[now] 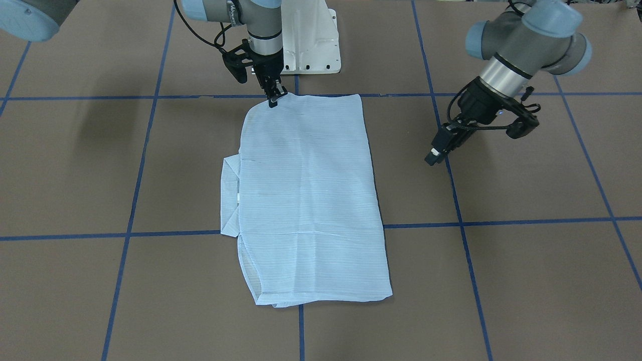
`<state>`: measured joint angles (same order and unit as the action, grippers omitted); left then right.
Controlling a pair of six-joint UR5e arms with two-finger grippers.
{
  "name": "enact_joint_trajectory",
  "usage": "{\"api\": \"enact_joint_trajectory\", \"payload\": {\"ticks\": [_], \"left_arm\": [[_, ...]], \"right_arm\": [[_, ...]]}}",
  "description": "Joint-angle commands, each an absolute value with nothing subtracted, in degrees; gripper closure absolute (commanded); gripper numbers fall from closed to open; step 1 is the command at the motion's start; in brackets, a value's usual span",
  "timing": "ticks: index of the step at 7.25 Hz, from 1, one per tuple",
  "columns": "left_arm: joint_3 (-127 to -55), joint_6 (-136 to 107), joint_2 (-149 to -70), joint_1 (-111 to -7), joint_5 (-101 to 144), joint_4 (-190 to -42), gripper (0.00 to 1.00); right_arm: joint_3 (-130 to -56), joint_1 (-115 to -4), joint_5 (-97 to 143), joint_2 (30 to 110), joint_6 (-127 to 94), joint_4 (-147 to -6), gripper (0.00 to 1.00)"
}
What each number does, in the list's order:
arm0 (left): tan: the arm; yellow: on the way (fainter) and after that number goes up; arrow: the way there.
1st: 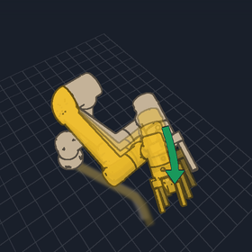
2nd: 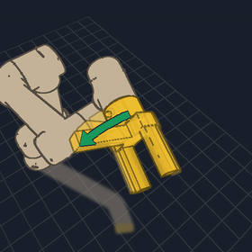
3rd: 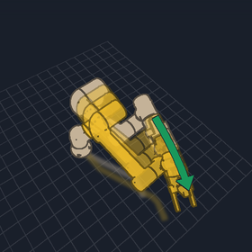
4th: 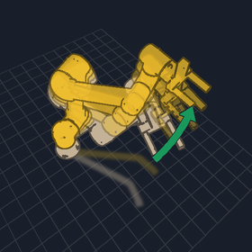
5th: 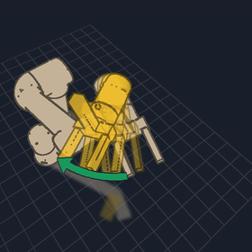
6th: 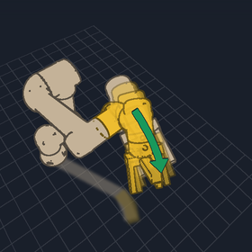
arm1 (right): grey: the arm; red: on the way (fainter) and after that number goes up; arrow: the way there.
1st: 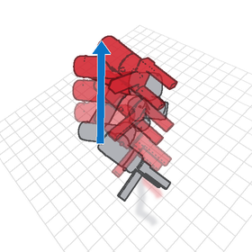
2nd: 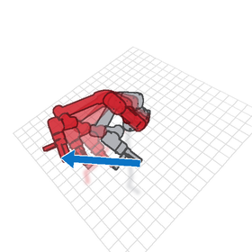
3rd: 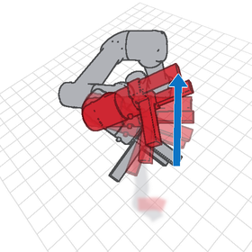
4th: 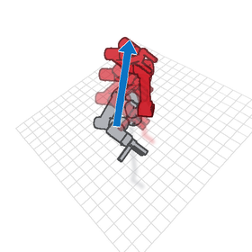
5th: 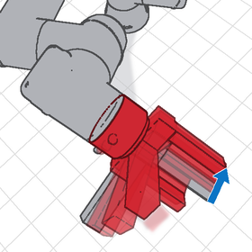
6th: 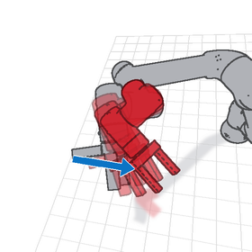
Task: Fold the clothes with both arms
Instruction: 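Move the left gripper to the shirt's nearer corner and grasp it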
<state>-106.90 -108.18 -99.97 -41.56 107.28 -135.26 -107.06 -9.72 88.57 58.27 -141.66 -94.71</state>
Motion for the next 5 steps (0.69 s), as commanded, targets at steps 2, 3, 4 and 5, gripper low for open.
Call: {"api": "enact_joint_trajectory", "payload": {"ticks": [2, 3, 4, 5], "left_arm": [[-111.4, -125.3, -95.6, -20.8, 90.0, -132.4, 0.60], [-113.4, -128.2, -96.0, -17.2, 88.9, -128.4, 0.60], [-114.6, -129.7, -96.6, -14.2, 88.8, -125.5, 0.59], [-114.6, -130.9, -97.0, -11.9, 86.9, -124.9, 0.58]], "right_arm": [[-107.1, -9.5, 88.8, 58.7, -141.5, -94.7, 1.00], [-107.3, -9.5, 88.8, 58.6, -141.4, -94.7, 1.00], [-107.4, -9.6, 88.8, 58.6, -141.4, -94.7, 1.00], [-107.4, -9.5, 88.8, 58.5, -141.4, -94.6, 1.00]]}}
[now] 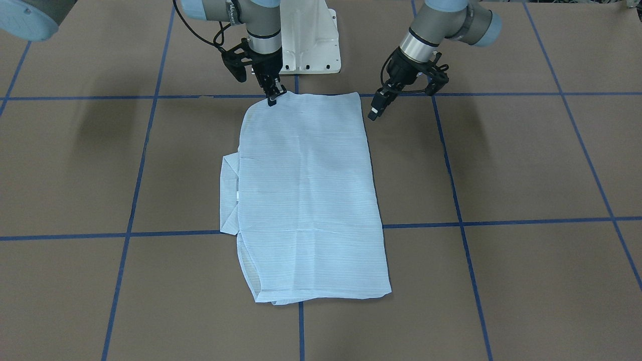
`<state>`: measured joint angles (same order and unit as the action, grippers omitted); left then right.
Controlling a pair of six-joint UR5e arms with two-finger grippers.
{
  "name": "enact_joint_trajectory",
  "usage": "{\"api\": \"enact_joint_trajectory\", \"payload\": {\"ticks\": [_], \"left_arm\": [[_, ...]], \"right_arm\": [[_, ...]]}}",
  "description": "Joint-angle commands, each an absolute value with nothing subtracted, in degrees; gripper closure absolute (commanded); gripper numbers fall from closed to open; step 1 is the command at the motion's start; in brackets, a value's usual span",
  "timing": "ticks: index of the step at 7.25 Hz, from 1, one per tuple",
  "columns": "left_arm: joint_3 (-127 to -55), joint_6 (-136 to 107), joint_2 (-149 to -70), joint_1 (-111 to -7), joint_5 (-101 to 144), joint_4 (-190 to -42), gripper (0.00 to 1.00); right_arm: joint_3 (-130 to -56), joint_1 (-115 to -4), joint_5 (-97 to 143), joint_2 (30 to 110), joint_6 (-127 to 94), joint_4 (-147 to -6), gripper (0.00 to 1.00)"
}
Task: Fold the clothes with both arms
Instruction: 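Move the left gripper to the shirt's nearer corner and grasp it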
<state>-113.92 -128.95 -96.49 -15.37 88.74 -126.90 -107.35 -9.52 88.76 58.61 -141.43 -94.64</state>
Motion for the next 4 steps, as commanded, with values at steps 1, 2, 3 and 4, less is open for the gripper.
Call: {"api": "enact_joint_trajectory", "payload": {"ticks": [1, 2, 3, 4], "left_arm": [[-114.2, -131.0, -97.0, -9.7, 85.5, -124.8, 0.58], [-114.0, -131.1, -97.1, -9.4, 85.3, -124.7, 0.57], [-113.6, -131.1, -97.0, -8.3, 85.2, -124.7, 0.57], [-113.3, -131.1, -97.1, -7.7, 85.3, -124.7, 0.56]], "right_arm": [[-107.3, -9.6, 88.9, 58.6, -141.4, -94.5, 1.00], [-107.4, -9.6, 88.9, 58.6, -141.4, -94.5, 1.00], [-107.3, -9.6, 88.9, 58.6, -141.4, -94.4, 1.00], [-107.3, -9.6, 88.9, 58.6, -141.4, -94.4, 1.00]]}}
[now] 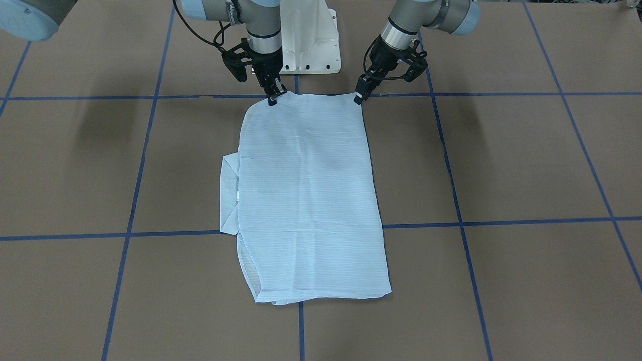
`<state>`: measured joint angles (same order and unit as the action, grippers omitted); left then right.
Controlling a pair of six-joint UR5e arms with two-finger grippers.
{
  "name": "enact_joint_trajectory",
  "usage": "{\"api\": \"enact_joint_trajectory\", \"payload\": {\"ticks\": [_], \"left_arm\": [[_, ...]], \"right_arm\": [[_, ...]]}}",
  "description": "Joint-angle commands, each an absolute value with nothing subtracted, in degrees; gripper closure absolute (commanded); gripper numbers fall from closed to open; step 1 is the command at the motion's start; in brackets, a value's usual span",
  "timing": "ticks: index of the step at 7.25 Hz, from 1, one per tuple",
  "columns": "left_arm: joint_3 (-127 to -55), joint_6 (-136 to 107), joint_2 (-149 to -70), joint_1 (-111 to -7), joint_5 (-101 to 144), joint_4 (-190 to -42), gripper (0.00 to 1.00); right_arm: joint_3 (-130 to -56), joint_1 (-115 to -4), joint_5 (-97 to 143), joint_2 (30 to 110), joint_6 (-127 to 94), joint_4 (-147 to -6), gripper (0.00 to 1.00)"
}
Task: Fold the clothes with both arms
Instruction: 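Move the left gripper to the shirt's nearer corner and grasp it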
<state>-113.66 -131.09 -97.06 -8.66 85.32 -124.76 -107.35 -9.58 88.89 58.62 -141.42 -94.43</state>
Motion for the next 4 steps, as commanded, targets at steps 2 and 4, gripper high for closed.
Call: {"api": "enact_joint_trajectory", "payload": {"ticks": [2, 4], "left_arm": [[-112.7, -131.0, -97.1, -7.2, 85.3, -124.7, 0.54], [-112.3, -131.0, -97.3, -6.9, 85.3, -124.7, 0.55]], "right_arm": [[-107.4, -9.8, 88.9, 58.6, -141.4, -94.4, 1.00], [-107.5, -9.8, 88.9, 58.5, -141.4, -94.4, 1.00]]}}
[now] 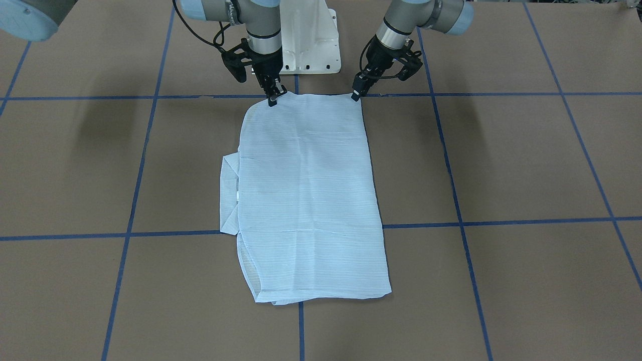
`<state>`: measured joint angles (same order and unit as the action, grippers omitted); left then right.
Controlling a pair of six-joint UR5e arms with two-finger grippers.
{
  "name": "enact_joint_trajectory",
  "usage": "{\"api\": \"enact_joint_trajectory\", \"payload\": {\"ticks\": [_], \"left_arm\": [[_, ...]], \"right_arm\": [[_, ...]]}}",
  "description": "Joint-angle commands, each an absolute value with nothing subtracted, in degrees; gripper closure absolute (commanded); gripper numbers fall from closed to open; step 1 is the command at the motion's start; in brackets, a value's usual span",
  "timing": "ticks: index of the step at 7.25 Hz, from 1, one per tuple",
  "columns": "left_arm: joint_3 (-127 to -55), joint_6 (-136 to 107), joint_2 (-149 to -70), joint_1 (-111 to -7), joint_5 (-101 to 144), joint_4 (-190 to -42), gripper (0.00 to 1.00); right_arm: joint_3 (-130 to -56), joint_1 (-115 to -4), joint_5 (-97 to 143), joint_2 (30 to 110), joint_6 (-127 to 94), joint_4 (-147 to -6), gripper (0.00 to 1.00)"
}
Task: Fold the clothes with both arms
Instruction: 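Move the left gripper to the shirt's nearer corner and grasp it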
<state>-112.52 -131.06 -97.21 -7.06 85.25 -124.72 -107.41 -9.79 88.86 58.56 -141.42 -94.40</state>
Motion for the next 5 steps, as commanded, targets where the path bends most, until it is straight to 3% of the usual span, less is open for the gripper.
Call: {"api": "enact_joint_trajectory", "payload": {"ticks": [1, 2, 3, 5], "left_arm": [[-112.3, -131.2, -97.4, -6.9, 85.3, -124.7, 0.65], [-112.3, -132.8, -97.4, -6.9, 85.3, -124.7, 0.90], [-112.3, -133.4, -97.3, -6.9, 85.2, -124.7, 1.00], [-113.9, -133.6, -98.1, -7.0, 85.2, -124.7, 1.00]], "right_arm": [[-107.6, -9.8, 88.9, 58.4, -141.3, -94.4, 1.00], [-108.0, -9.9, 88.9, 58.5, -141.3, -94.6, 1.00], [-108.2, -9.9, 88.9, 58.7, -141.3, -94.7, 1.00], [-108.5, -9.8, 88.9, 58.7, -141.4, -94.7, 1.00]]}}
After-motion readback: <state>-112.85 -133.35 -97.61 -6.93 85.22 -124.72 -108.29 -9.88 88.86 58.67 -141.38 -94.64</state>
